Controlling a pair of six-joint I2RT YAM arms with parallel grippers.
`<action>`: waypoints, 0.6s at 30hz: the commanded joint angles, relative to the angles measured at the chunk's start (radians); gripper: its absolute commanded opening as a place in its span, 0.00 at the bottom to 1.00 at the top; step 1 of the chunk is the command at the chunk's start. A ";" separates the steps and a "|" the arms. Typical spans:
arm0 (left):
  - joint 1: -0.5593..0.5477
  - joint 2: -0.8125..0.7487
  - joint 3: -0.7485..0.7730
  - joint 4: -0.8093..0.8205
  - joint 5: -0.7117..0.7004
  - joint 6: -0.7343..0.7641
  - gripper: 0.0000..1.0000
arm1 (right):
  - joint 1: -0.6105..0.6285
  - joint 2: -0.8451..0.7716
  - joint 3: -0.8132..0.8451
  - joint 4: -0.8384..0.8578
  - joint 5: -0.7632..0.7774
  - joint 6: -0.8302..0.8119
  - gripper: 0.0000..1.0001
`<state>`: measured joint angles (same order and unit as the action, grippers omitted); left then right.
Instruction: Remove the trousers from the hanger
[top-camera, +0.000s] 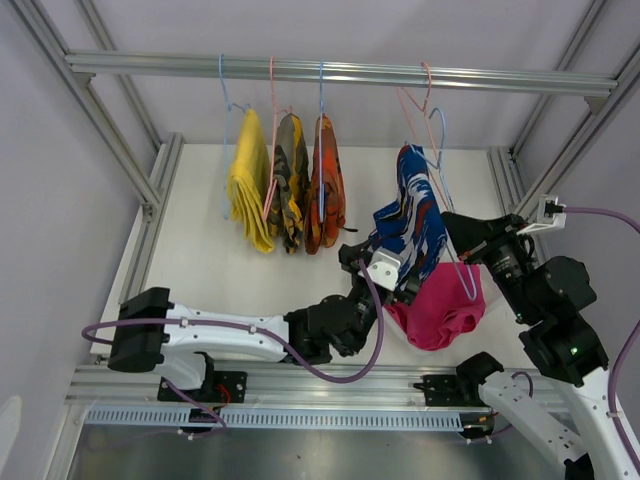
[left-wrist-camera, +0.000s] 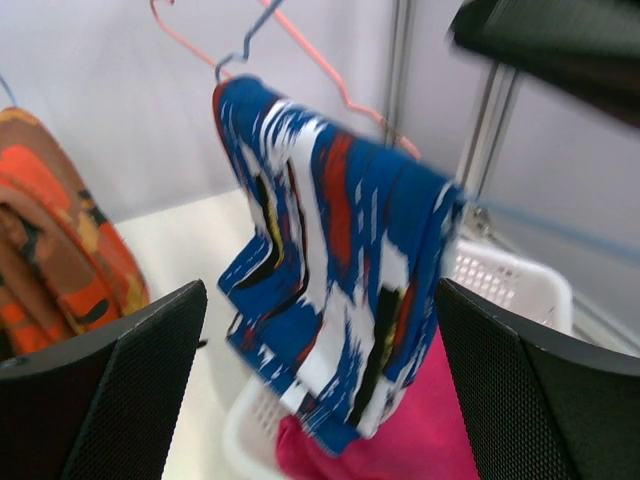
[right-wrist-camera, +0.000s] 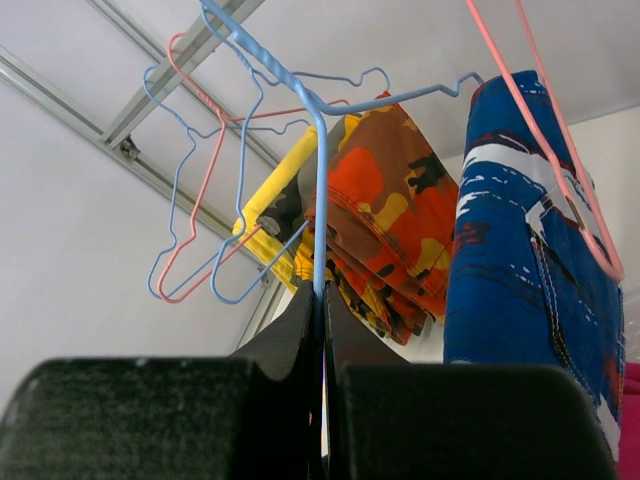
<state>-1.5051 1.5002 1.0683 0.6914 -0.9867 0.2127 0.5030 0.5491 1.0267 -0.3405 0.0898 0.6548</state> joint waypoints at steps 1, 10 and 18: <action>-0.003 0.048 0.085 0.097 0.034 0.025 1.00 | 0.005 -0.026 -0.014 0.104 -0.010 0.026 0.00; 0.011 0.143 0.185 0.070 0.063 -0.002 1.00 | 0.005 -0.028 -0.034 0.118 -0.038 0.037 0.00; 0.028 0.176 0.196 0.040 0.074 -0.058 0.99 | 0.005 -0.024 -0.039 0.129 -0.068 0.043 0.00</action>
<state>-1.4879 1.6646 1.2198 0.7143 -0.9310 0.2005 0.5030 0.5373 0.9787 -0.3206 0.0555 0.6807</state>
